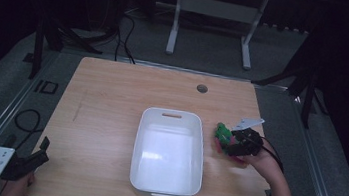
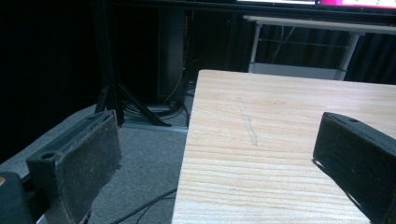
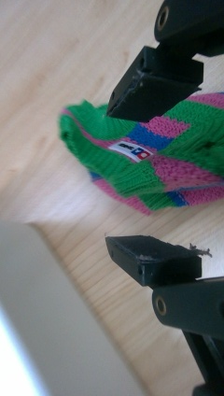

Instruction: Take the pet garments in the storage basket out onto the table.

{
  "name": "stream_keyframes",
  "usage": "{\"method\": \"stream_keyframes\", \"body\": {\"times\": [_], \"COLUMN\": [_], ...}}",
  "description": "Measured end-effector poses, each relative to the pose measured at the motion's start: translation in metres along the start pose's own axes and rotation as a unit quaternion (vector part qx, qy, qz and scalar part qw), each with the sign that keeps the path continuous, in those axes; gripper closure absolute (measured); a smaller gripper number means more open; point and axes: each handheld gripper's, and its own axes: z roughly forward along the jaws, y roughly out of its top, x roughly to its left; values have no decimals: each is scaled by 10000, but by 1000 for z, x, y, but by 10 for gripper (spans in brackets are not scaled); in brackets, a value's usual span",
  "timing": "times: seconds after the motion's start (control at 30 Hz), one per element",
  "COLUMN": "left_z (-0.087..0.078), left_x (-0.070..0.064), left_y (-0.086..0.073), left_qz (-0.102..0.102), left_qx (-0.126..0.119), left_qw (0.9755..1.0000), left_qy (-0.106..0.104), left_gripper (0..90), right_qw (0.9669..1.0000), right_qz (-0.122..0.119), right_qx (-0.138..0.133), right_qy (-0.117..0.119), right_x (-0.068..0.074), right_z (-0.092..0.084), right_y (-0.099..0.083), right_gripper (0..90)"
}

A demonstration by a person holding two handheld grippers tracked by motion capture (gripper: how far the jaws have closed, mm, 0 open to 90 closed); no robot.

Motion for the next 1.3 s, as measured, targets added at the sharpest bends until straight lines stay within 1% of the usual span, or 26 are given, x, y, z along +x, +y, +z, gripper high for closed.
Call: {"method": "stream_keyframes", "body": {"times": [0.03, 0.1, 0.17, 0.2, 0.23, 0.27, 0.3, 0.33, 0.37, 0.4, 0.43, 0.53, 0.57, 0.63, 0.7, 0.73, 0.77, 0.8, 0.83, 0.87, 1.0, 1.03, 1.1, 1.2, 1.27, 1.3], "left_z": [0, 0, 0, 0, 0, 0, 0, 0, 0, 0, 0, 0, 0, 0, 0, 0, 0, 0, 0, 0, 0, 0, 0, 0, 0, 0], "left_x": [0, 0, 0, 0, 0, 0, 0, 0, 0, 0, 0, 0, 0, 0, 0, 0, 0, 0, 0, 0, 0, 0, 0, 0, 0, 0], "left_y": [0, 0, 0, 0, 0, 0, 0, 0, 0, 0, 0, 0, 0, 0, 0, 0, 0, 0, 0, 0, 0, 0, 0, 0, 0, 0], "left_qz": [-2, -3, -3, -5, -4, -4, -3, -3, -3, 8, 7, 15, 13, 17, 16, 16, 9, 8, 8, 13, 14, 14, 14, 15, 14, 14], "left_qx": [0, -2, -4, -3, -1, -1, 1, 1, 1, -6, -5, -5, -2, -3, -7, -7, -8, -8, -8, -6, -7, -7, -7, -13, -10, -6], "left_qw": [10000, 10000, 10000, 10000, 10000, 10000, 10000, 10000, 10000, 10000, 10000, 10000, 10000, 10000, 10000, 10000, 10000, 10000, 10000, 10000, 10000, 10000, 10000, 10000, 10000, 10000], "left_qy": [0, -4, -2, -3, -6, -5, -6, -6, -6, -3, 1, 0, 3, 0, 1, 1, -1, -3, -3, 0, -6, -6, -2, -5, -6, -6], "left_gripper": [14, 13, 13, 14, 14, 13, 14, 14, 14, 14, 14, 14, 14, 14, 14, 14, 13, 13, 14, 13, 14, 14, 14, 14, 14, 14], "right_qw": [9999, 9993, 9980, 9971, 9959, 9950, 9942, 9942, 9933, 9898, 9886, 9834, 9814, 9780, 9740, 9740, 9698, 9664, 9664, 9607, 9492, 9478, 9434, 9384, 9363, 9345], "right_qz": [48, 179, 324, 367, 429, 478, 500, 500, 518, 750, 828, 1065, 1131, 1258, 1332, 1332, 1436, 1517, 1517, 1610, 1819, 1840, 1900, 1991, 1959, 1962], "right_qx": [-111, -324, -534, -656, -787, -865, -949, -949, -1019, -1177, -1212, -1375, -1431, -1538, -1627, -1627, -1727, -1807, -1807, -1939, -2135, -2151, -2203, -2274, -2275, -2281], "right_qy": [7, -23, -64, -95, -115, -107, -100, -100, -139, -289, -330, -510, -601, -634, -839, -839, -953, -1019, -1019, -1160, -1427, -1466, -1591, -1677, -1820, -1901], "right_x": [0, 1, 2, 1, 2, 2, 2, 2, 2, 1, 1, -1, -2, -4, -3, -3, -3, -3, -3, -1, 2, 3, 5, 8, 12, 13], "right_z": [-6, -17, -27, -32, -36, -39, -43, -43, -45, -50, -51, -52, -52, -52, -52, -52, -51, -51, -51, -50, -48, -48, -47, -46, -45, -44], "right_y": [0, -2, -6, -9, -13, -16, -22, -22, -26, -40, -46, -65, -71, -82, -92, -92, -102, -107, -107, -116, -132, -136, -143, -152, -157, -159], "right_gripper": [272, 260, 196, 191, 162, 132, 126, 126, 126, 118, 110, 110, 110, 110, 110, 110, 110, 110, 110, 110, 110, 110, 110, 110, 110, 111]}}
